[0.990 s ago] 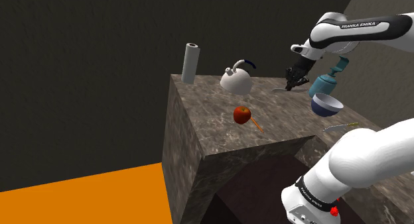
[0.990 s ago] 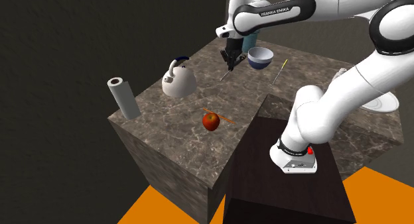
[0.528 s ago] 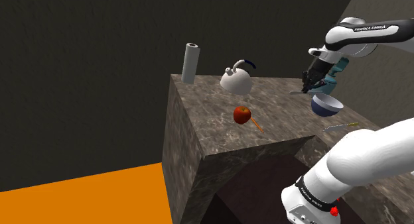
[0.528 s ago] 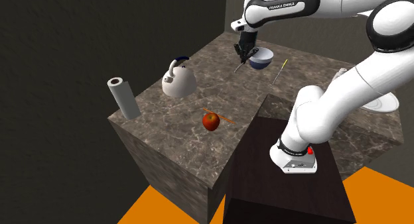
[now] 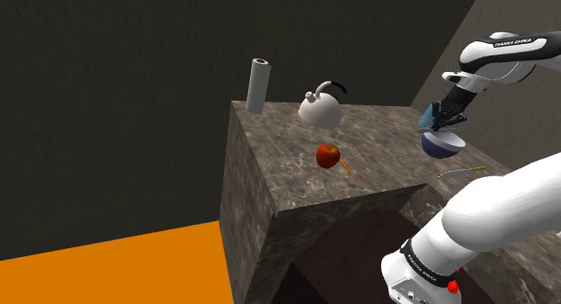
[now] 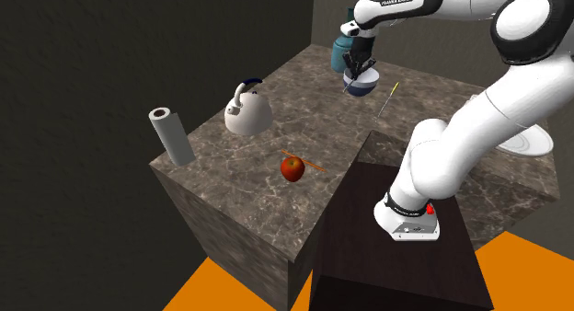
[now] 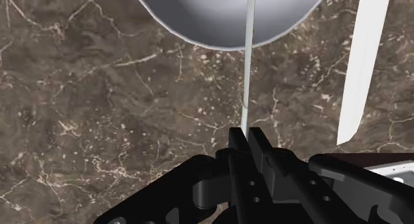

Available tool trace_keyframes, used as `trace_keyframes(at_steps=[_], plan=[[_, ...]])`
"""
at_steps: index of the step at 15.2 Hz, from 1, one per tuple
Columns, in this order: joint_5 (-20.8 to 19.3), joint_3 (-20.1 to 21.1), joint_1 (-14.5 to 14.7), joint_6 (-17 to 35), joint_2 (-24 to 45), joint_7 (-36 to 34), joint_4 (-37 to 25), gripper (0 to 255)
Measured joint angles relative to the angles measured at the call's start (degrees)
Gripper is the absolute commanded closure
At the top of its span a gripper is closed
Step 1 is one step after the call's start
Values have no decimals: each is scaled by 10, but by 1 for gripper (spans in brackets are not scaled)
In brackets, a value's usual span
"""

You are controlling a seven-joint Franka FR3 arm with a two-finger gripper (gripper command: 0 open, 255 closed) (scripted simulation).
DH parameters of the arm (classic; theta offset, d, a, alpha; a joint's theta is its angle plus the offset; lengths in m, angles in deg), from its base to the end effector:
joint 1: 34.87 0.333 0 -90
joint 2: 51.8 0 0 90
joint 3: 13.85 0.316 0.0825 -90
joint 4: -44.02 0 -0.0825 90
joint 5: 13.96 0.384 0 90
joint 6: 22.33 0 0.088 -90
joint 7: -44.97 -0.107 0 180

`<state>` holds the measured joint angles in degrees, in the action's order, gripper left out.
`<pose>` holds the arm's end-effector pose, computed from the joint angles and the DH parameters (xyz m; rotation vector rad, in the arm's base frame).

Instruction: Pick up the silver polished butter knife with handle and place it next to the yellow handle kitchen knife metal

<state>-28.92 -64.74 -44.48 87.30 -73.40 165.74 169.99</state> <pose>0.1967 -0.4366 0.4728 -2.5833 -1.7392 -0.0703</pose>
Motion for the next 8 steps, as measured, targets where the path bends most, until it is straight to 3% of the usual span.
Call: trace_keyframes(at_steps=[5,8], plan=[[25,-84,9,-7,51,94,-59,255],[76,-161,33,-3,118,171,-102,255]])
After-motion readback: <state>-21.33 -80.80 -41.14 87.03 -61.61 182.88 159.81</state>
